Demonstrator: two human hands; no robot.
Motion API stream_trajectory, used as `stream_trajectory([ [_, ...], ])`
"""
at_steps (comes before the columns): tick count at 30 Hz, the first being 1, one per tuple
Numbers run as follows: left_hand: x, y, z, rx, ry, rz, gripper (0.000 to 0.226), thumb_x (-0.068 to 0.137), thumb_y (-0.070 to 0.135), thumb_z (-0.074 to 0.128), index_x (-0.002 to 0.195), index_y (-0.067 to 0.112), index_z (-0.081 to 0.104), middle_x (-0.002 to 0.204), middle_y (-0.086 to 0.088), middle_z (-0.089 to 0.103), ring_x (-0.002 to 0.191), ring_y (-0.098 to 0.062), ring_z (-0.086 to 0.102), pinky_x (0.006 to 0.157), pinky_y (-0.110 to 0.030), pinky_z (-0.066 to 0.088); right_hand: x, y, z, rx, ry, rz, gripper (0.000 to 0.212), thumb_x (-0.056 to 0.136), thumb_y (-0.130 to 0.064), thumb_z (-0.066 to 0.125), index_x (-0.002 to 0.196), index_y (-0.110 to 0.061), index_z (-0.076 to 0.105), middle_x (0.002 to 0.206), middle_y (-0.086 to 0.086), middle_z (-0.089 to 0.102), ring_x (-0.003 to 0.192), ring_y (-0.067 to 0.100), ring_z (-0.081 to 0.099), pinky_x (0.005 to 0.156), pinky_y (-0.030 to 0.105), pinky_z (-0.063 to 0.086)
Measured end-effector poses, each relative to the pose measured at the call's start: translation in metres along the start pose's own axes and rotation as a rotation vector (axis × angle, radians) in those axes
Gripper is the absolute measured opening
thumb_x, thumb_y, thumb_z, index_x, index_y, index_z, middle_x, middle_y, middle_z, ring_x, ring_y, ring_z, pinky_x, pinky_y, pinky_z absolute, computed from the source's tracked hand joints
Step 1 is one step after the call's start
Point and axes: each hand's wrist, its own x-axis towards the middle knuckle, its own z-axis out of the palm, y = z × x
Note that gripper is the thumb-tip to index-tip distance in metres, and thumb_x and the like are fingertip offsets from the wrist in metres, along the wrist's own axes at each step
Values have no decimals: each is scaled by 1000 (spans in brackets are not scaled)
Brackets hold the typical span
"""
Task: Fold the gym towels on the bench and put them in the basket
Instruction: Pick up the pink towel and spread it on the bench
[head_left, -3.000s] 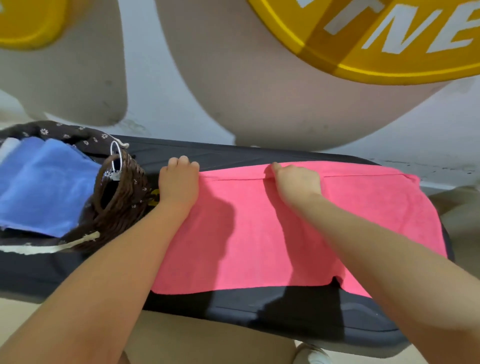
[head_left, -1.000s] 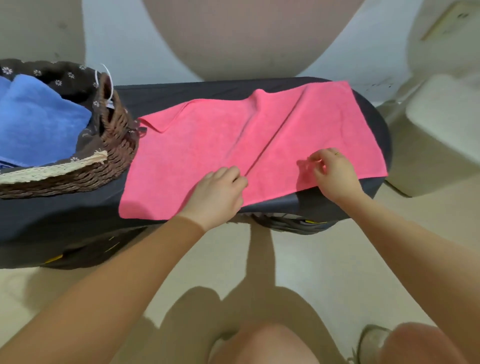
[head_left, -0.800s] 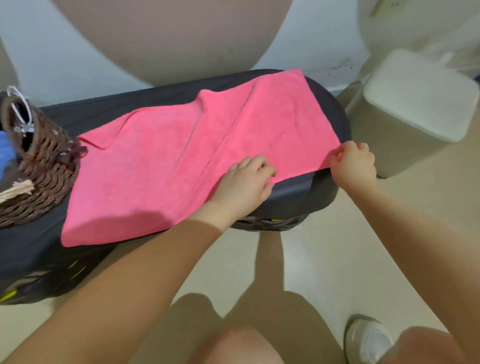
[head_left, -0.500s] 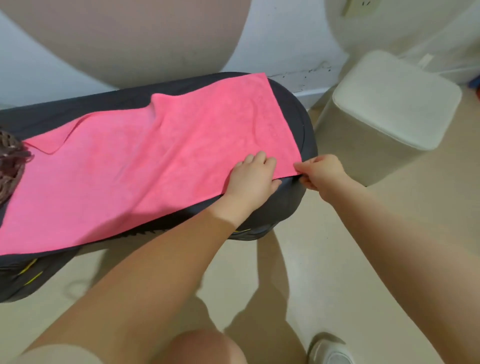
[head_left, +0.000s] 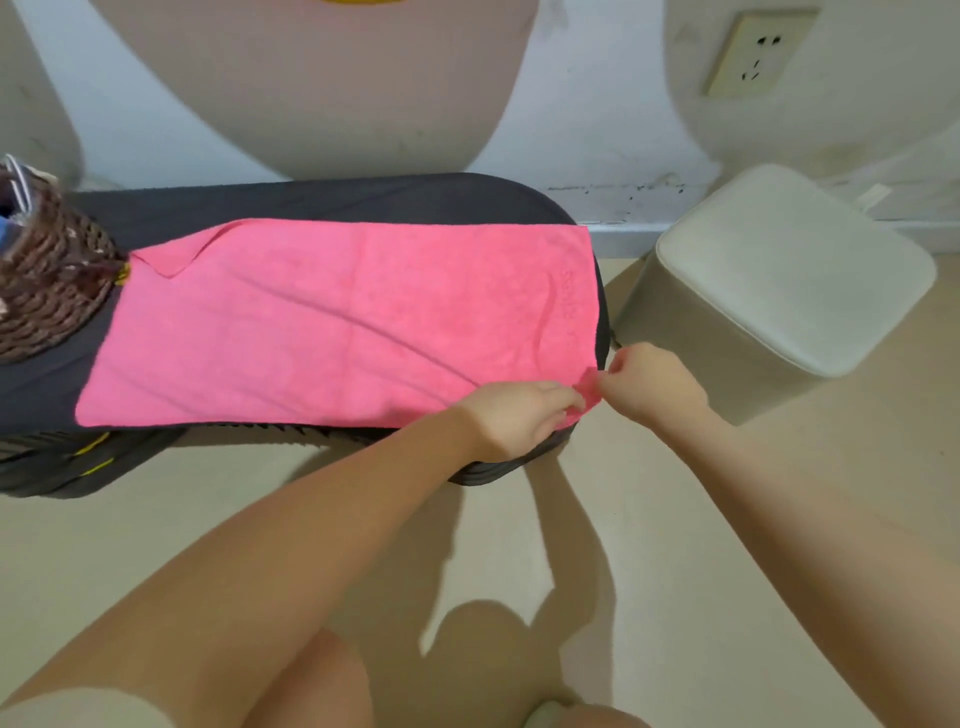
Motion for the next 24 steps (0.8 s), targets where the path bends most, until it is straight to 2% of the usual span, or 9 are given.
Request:
stream_trajectory([
  [3, -21, -24, -24, -88, 160, -130, 36, 94, 4, 38, 127, 10, 51, 124, -7, 57, 111, -22, 54, 94, -33, 42, -4, -43, 3, -175, 134, -122, 26, 92, -29, 42, 93, -9, 59, 99, 14, 62, 87, 33, 60, 66, 30, 38],
  [5, -43, -52, -38, -88, 250, -213, 31, 94, 5, 39, 120, 7, 56, 121, -9, 58, 109, -24, 55, 93, -35, 43, -6, -79, 7, -297, 157, -204, 31, 94, -25, 39, 107, -6, 59, 107, 15, 62, 97, 35, 60, 69, 31, 37],
  [8, -79, -107, -51, -51, 360, -371, 30, 93, 7, 40, 116, 10, 58, 119, -7, 58, 108, -25, 55, 91, -35, 44, -7, -134, 22, -338, 169, -348, 30, 93, -23, 41, 106, -4, 60, 110, 18, 62, 100, 37, 60, 69, 32, 36],
  [13, -131, -201, -83, 41, 577, -659, 30, 95, 16, 41, 123, 11, 50, 125, -11, 55, 109, -31, 53, 81, -37, 42, 11, -230, 76, -118, 40, -561, 28, 91, -27, 46, 96, -3, 60, 108, 22, 61, 99, 36, 58, 70, 33, 39],
  [15, -147, -236, -99, 41, 642, -786, 35, 94, 19, 43, 128, 12, 42, 122, -13, 58, 108, -34, 55, 79, -38, 42, 20, -268, 98, -63, 54, -635, 24, 92, -23, 46, 99, -2, 57, 108, 22, 59, 102, 37, 56, 79, 37, 44],
  [19, -163, -298, -126, 118, 663, -881, 52, 90, 18, 50, 138, 11, 28, 118, -25, 58, 108, -43, 54, 82, -44, 43, 41, -331, 130, -35, 73, -686, 22, 91, -16, 44, 106, -4, 55, 112, 21, 54, 107, 37, 51, 92, 42, 43],
  [21, -159, -325, -136, 12, 666, -922, 54, 88, 19, 52, 136, 8, 30, 118, -26, 57, 110, -42, 54, 86, -43, 43, 50, -352, 141, -40, 100, -685, 22, 91, -16, 45, 105, -5, 57, 111, 20, 55, 108, 36, 51, 93, 40, 42],
  [24, -150, -349, -148, -449, 755, -950, 50, 84, 20, 53, 129, 2, 40, 117, -26, 59, 111, -40, 56, 93, -41, 47, 59, -370, 151, -38, 176, -633, 22, 90, -17, 46, 102, -5, 60, 109, 20, 59, 107, 36, 51, 91, 40, 40],
])
